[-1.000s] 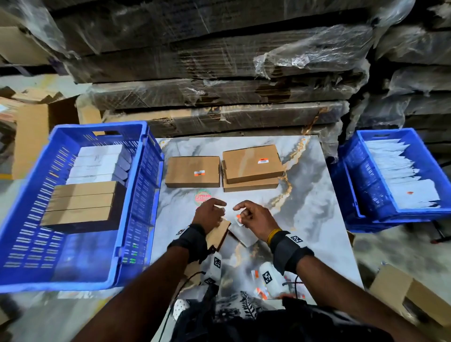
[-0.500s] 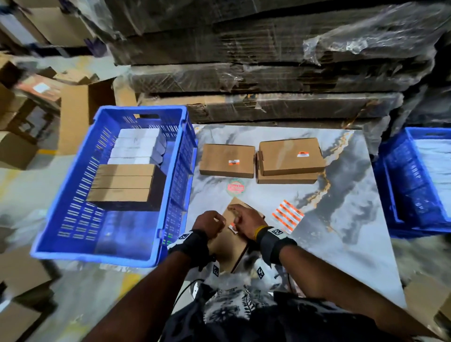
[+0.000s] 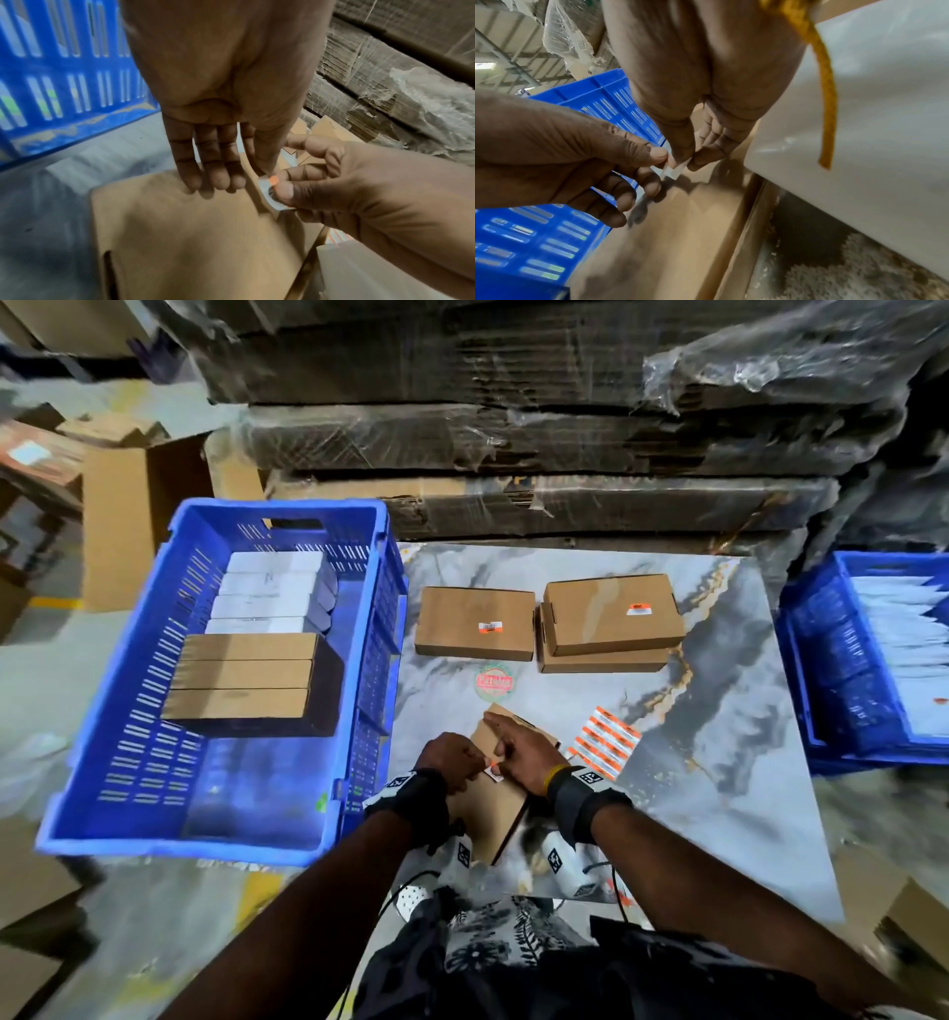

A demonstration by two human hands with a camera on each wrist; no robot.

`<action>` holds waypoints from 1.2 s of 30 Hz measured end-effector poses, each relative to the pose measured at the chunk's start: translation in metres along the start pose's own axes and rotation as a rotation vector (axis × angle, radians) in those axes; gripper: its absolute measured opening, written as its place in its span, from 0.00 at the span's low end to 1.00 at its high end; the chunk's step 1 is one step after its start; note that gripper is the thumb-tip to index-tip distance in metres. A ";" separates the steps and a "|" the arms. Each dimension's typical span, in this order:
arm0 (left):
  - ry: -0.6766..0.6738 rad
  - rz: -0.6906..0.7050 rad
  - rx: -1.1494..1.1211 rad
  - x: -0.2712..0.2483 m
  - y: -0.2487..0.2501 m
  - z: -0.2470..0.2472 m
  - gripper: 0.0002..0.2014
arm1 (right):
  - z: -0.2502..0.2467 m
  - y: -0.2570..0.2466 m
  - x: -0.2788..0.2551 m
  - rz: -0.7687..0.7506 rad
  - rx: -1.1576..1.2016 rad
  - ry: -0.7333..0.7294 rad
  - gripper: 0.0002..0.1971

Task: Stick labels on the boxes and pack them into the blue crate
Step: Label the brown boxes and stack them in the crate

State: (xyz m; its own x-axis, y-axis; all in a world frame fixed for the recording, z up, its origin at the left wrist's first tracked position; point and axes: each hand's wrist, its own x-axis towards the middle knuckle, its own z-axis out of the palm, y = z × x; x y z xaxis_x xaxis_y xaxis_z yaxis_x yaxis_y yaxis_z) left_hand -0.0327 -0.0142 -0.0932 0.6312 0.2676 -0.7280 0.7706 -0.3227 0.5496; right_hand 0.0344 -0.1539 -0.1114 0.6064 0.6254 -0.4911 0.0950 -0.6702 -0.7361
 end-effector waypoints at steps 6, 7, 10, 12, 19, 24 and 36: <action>0.073 0.022 0.035 0.004 0.000 0.004 0.12 | 0.002 0.000 0.008 0.026 -0.023 0.026 0.40; 0.084 0.024 0.033 0.006 -0.001 0.004 0.12 | 0.001 0.000 0.009 0.031 -0.025 0.031 0.39; 0.116 0.017 0.030 0.007 -0.004 0.005 0.10 | 0.001 -0.001 0.011 0.042 -0.038 0.037 0.40; 0.133 0.006 0.025 0.008 -0.004 0.006 0.09 | 0.002 -0.003 0.013 0.053 -0.063 0.030 0.40; 0.189 -0.013 -0.001 0.011 -0.007 0.009 0.07 | 0.003 -0.012 0.019 0.095 -0.175 0.014 0.41; 0.199 -0.041 0.040 0.015 -0.006 0.008 0.09 | 0.005 -0.013 0.020 0.121 -0.203 0.029 0.39; 0.190 -0.062 0.139 0.026 -0.008 0.012 0.15 | 0.000 -0.007 0.009 0.190 -0.488 0.057 0.46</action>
State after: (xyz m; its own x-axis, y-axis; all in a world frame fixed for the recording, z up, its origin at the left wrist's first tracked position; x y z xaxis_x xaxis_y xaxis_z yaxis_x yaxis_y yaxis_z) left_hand -0.0235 -0.0156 -0.1215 0.5988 0.4519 -0.6612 0.7968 -0.4193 0.4351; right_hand 0.0388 -0.1437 -0.1110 0.6894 0.4615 -0.5584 0.3276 -0.8861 -0.3278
